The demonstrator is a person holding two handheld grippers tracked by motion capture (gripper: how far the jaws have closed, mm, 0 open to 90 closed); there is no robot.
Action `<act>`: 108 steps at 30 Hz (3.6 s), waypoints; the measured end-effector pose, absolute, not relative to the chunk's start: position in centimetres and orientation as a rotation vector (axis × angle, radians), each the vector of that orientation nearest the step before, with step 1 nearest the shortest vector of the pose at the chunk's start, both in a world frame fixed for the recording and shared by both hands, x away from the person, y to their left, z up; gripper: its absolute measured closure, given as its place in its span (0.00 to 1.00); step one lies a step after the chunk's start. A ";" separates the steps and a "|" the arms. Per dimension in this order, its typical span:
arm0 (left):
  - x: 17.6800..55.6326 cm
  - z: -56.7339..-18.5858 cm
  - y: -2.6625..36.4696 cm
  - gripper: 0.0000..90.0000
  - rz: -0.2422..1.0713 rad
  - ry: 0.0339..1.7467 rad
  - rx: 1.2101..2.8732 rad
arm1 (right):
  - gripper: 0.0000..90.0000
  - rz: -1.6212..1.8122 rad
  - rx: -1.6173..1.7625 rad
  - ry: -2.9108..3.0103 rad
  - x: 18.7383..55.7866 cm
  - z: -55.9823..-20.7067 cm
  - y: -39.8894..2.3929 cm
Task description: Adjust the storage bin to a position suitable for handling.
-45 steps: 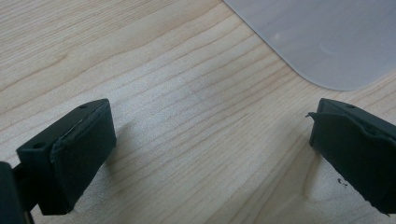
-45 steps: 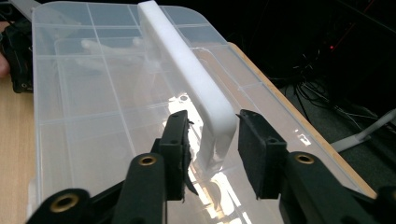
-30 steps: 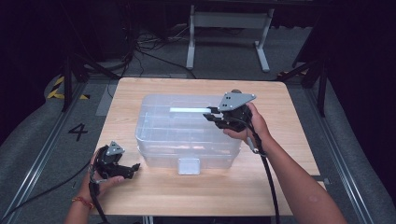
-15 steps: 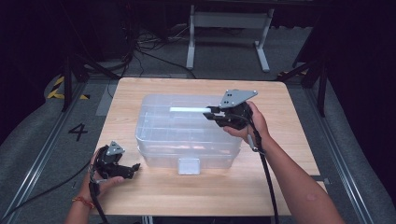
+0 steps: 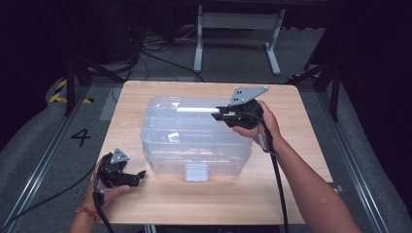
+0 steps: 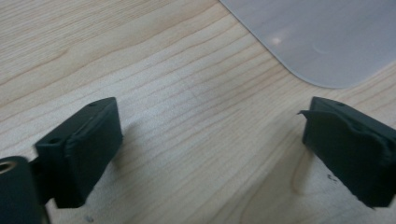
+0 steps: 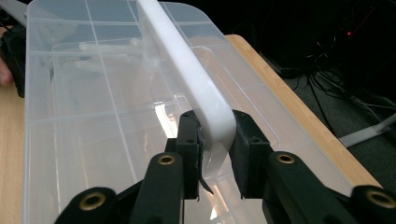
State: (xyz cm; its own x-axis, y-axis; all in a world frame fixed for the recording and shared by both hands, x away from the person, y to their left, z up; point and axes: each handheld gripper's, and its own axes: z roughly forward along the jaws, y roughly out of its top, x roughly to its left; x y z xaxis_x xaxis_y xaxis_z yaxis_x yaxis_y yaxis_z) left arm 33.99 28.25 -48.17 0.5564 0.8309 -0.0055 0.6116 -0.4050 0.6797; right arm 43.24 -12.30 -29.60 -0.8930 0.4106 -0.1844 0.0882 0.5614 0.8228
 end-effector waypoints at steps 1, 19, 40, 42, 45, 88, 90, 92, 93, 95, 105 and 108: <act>33.7 -48.1 28.3 0.16 0.443 1.144 2.147 | 0.84 1.257 0.407 2.447 43.3 -29.5 -12.3; 32.5 -44.9 28.0 0.61 0.490 1.051 2.079 | 0.82 1.247 0.421 2.454 44.1 -28.6 -12.2; 31.4 -40.3 25.9 0.90 0.546 0.892 1.988 | 0.81 1.205 0.420 2.435 44.5 -28.0 -11.8; 31.4 -40.0 25.8 0.91 0.546 0.882 1.975 | 0.81 1.205 0.421 2.436 44.6 -28.0 -11.8; 31.5 -39.5 25.3 0.91 0.544 0.866 1.964 | 0.81 1.205 0.422 2.435 44.5 -28.0 -11.8; 32.0 -38.3 24.7 0.91 0.591 0.875 1.951 | 0.46 1.151 0.697 2.163 40.0 -31.2 -24.6; 32.0 -38.3 24.7 0.91 0.592 0.875 1.954 | 0.46 1.148 0.700 2.169 39.9 -31.7 -24.8; 32.0 -38.3 24.7 0.91 0.592 0.874 1.954 | 0.46 1.148 0.715 2.184 39.7 -32.7 -25.1; 32.0 -38.3 24.7 0.91 0.593 0.873 1.956 | 0.46 1.149 0.717 2.189 39.6 -33.2 -25.2; 32.0 -38.2 24.7 0.91 0.596 0.869 1.964 | 0.45 1.128 0.725 2.193 39.4 -34.0 -25.3; 32.1 -37.7 24.7 0.90 0.598 0.872 1.953 | 0.44 1.149 0.738 2.207 38.6 -36.6 -25.5; 32.2 -37.5 24.6 0.90 0.604 0.869 1.955 | 0.43 1.161 0.717 2.228 38.3 -37.1 -25.1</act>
State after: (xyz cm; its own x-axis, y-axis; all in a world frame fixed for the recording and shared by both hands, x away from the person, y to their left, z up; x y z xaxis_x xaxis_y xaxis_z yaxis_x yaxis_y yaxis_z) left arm 32.25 24.55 -37.46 0.6356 0.7686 0.0731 0.3367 -0.3611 0.8696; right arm 38.30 -25.13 -37.08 -0.7229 0.6605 -0.2029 0.2120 0.4915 0.8447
